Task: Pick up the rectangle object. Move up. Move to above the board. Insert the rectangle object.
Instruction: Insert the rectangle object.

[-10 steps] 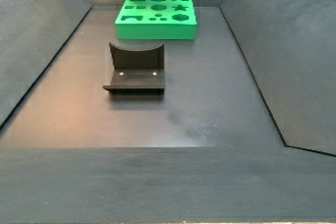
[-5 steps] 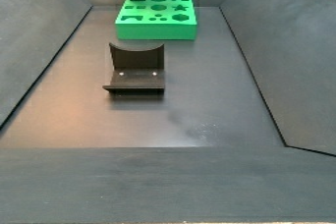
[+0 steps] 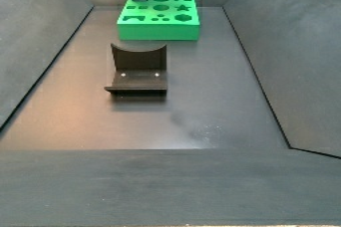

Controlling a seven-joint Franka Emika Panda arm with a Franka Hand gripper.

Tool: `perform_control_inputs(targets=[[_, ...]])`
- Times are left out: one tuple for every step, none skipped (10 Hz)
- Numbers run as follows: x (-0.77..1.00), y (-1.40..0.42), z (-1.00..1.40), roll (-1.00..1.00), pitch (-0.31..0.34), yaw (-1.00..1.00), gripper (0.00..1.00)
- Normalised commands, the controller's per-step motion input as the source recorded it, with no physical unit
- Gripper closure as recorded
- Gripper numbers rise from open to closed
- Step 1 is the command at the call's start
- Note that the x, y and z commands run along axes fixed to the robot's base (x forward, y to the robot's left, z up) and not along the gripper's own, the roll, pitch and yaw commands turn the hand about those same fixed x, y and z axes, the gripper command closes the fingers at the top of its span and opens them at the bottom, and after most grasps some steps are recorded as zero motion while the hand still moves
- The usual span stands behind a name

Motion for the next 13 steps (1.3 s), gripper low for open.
perform_control_inputs(targets=[[0.0, 0.0, -0.18, 0.01, 0.0, -0.07, 1.0], [0.0, 0.0, -0.19, 0.02, 0.0, -0.08, 1.0], [0.0, 0.0, -0.19, 0.01, 0.0, -0.09, 1.0], [0.0, 0.0, -0.17, 0.04, 0.0, -0.09, 1.0], [0.0, -0.09, -0.29, 0.22, 0.0, -0.06, 1.0], [0.0, -0.25, -0.39, 0.43, 0.0, -0.02, 1.0], [0.0, -0.33, -0.4, 0.49, 0.0, -0.04, 1.0], [0.04, -0.32, -0.45, 0.46, 0.007, -0.06, 1.0], [0.14, -0.32, -0.53, 0.42, 0.013, -0.09, 1.0], [0.19, -0.36, -0.6, 0.38, 0.01, -0.09, 1.0], [0.18, -0.05, -0.16, 0.09, 0.046, -0.14, 1.0], [0.0, 0.0, 0.0, 0.0, 0.016, 0.0, 1.0], [0.0, 0.0, 0.0, 0.0, 0.0, 0.0, 1.0]])
